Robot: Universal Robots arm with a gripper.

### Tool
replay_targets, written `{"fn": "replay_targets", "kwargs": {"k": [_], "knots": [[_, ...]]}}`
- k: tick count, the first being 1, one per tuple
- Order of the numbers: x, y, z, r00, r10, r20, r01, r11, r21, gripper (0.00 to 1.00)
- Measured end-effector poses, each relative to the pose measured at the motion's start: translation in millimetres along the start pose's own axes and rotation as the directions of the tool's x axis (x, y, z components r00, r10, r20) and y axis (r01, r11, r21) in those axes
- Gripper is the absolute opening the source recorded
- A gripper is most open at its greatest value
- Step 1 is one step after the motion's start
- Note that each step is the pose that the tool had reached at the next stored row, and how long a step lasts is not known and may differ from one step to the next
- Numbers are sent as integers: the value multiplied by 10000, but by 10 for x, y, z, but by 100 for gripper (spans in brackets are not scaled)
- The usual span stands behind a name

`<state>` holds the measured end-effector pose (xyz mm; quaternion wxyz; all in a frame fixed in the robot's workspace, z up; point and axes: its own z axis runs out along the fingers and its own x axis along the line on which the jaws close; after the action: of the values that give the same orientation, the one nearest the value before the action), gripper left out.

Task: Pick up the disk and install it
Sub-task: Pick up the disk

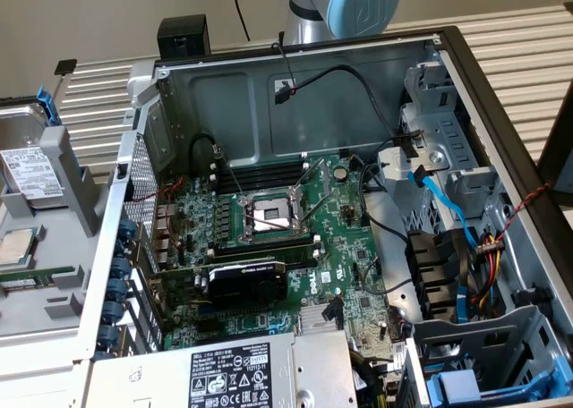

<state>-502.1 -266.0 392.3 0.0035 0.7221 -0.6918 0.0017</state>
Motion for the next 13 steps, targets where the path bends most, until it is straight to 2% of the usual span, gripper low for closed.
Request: {"fn": "replay_targets", "kwargs": {"k": [1,2,4,5,8,13], "knots": [[0,0,0,10000,0,0,0,10000,0,54],[0,0,2,10000,0,0,0,10000,0,59],[-1,0,7,10000,-1,0,1,10000,2,59],[-7,0,12,10000,0,-5,0,10000,2,66],[-41,-2,27,10000,-1,-36,1,10000,-11,66],[-170,14,64,9998,-1,-177,1,10000,-17,66]]}}
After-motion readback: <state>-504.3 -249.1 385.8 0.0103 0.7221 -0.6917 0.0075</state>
